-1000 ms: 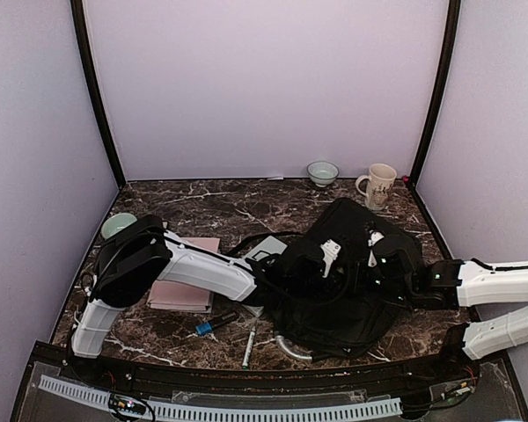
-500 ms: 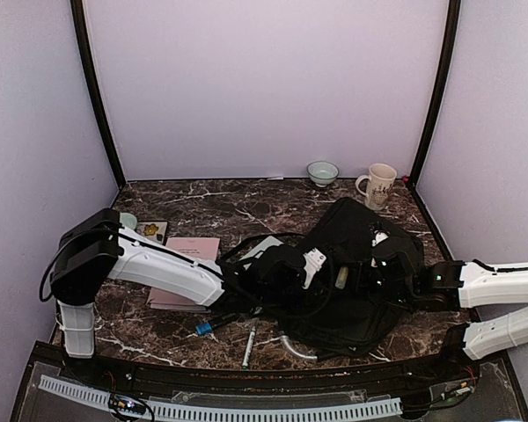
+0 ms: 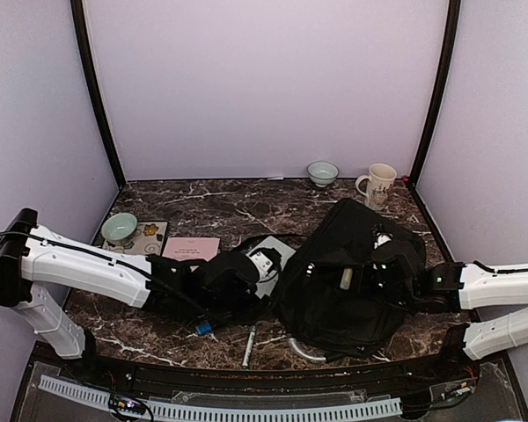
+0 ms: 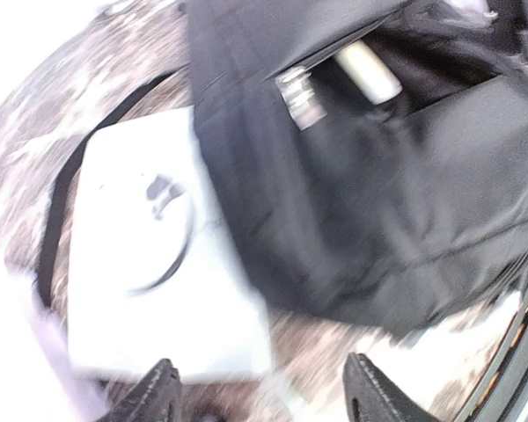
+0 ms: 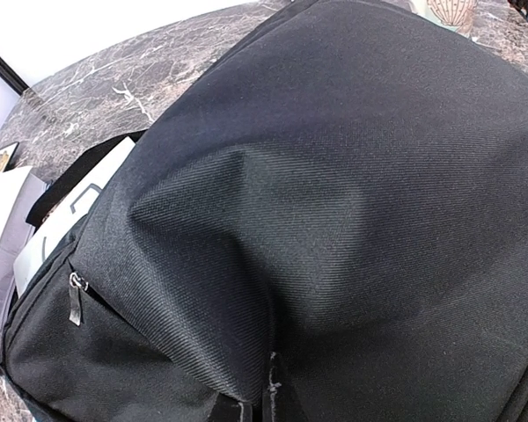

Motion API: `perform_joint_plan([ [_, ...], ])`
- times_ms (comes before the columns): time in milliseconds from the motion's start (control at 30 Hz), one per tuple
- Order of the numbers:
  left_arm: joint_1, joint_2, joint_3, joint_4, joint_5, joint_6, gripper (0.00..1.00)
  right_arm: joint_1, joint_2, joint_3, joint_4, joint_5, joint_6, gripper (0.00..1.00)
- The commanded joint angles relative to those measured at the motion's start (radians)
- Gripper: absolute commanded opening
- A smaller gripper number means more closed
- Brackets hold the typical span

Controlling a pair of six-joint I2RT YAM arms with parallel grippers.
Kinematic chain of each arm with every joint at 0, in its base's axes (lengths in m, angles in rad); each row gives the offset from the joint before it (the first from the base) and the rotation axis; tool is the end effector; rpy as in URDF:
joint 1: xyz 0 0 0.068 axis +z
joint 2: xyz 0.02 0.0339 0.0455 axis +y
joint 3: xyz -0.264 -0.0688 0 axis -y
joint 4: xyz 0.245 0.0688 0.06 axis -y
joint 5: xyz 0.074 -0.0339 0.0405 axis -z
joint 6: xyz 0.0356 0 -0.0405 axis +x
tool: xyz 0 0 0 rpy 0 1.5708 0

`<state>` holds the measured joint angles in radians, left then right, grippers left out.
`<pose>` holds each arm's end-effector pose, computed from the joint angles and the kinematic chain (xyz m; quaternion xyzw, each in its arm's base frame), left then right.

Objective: Pack the student bag
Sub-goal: Adjust the pen in the upper front pocket of the bag, then put down the upper front pocket of the student bag.

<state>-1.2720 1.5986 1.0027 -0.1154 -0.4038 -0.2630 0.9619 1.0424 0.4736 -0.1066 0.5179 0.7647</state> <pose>0.1148 -0.3253 0.2199 0.3574 0.8200 -0.1522 0.4203 0.1332 0.1602 0.1945 0.0245 0.8781 0.1680 0.4474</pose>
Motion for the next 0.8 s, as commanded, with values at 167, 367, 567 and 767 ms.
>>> perform_joint_plan([
  [167,0.003,-0.214,-0.173,-0.281,-0.163,-0.177,0.72,0.0,-0.041,-0.013,0.008,0.048,0.008,0.04],
  [367,0.018,-0.31,-0.311,-0.226,-0.127,-0.24,0.73,0.0,-0.066,-0.029,-0.002,0.013,0.03,0.1],
  [567,0.024,-0.344,-0.372,-0.209,-0.091,-0.252,0.73,0.0,-0.106,-0.038,0.003,-0.036,0.028,0.3],
  [767,0.029,-0.321,-0.404,-0.189,-0.033,-0.276,0.73,0.003,-0.145,-0.056,0.007,-0.076,0.033,0.42],
])
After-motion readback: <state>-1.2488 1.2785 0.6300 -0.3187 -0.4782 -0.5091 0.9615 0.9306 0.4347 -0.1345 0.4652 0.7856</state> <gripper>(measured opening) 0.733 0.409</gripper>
